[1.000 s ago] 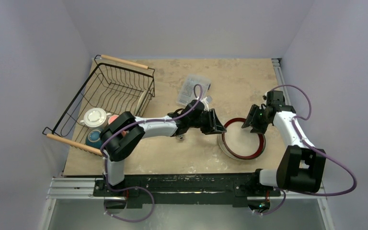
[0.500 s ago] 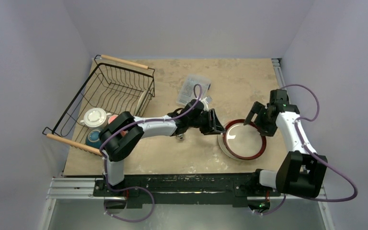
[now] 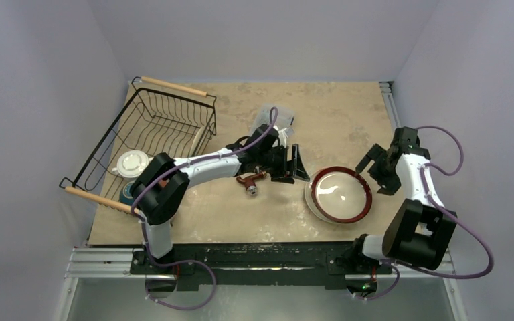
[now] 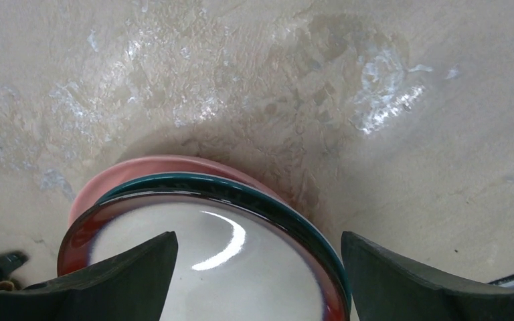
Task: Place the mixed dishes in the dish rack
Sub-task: Pick up the plate at the center of the board.
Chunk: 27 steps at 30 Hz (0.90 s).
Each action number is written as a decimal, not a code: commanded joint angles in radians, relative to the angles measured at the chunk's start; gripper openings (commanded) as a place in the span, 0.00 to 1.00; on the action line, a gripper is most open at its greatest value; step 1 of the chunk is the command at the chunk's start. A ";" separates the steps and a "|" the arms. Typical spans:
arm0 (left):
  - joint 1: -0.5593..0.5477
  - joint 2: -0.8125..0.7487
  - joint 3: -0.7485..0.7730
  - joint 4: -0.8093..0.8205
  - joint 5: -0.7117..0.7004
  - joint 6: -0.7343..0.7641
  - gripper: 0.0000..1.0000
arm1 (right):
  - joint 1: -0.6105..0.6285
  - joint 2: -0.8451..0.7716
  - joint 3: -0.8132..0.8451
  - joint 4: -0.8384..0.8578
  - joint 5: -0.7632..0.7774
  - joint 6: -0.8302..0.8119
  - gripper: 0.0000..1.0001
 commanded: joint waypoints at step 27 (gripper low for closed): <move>-0.018 0.042 0.006 0.058 0.004 -0.115 0.65 | 0.032 0.017 -0.164 0.174 -0.411 -0.012 0.85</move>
